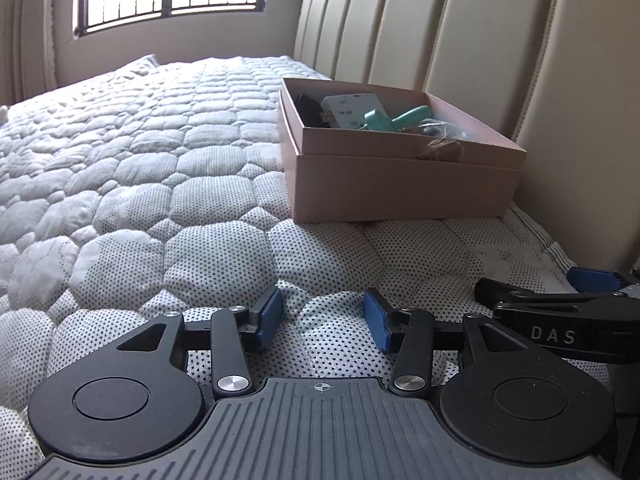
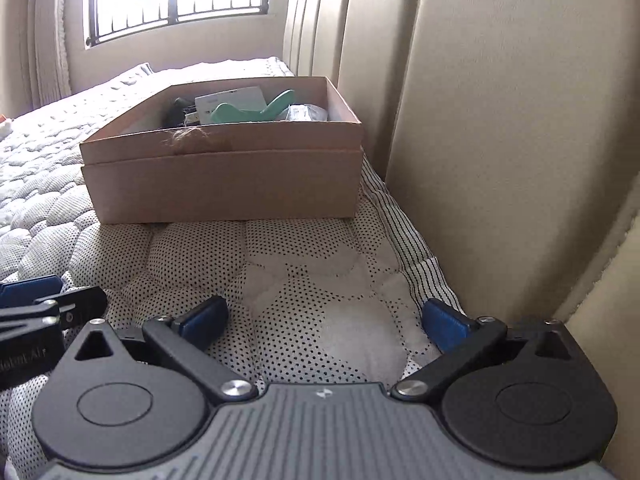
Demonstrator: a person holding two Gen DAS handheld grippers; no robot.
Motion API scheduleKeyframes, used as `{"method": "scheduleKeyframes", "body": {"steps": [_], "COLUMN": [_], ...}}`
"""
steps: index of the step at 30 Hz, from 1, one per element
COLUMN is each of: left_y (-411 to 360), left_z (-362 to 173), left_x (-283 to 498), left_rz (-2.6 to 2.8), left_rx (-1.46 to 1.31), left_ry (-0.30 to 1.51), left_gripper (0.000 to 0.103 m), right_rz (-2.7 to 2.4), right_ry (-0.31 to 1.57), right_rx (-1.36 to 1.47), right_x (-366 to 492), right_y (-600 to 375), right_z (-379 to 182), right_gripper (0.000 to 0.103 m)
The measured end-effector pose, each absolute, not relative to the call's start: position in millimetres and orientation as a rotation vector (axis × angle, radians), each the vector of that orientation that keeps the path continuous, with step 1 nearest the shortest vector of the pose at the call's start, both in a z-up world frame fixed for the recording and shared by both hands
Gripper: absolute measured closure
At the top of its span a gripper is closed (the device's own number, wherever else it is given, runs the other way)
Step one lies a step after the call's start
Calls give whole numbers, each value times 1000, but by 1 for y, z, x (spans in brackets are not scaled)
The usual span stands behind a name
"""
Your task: Organize rigid objects
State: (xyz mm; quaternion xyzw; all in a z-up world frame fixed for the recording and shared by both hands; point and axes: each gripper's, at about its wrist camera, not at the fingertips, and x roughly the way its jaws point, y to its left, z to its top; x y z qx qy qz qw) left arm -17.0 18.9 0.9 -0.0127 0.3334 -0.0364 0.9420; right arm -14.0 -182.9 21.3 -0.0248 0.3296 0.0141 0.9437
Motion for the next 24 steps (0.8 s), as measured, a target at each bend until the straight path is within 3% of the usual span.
{"method": "scheduleKeyframes", "body": {"steps": [24], "left_y": [5], "left_z": [0], "left_x": [-15], "left_rz": [-42], "left_rx": [58], "left_ry": [681], "left_gripper": [52], "right_rz": [68], "right_ry": [658], "right_rx": [-33], "right_x": [-12], "right_y": [-186], "right_z": [18], "right_gripper": [0]}}
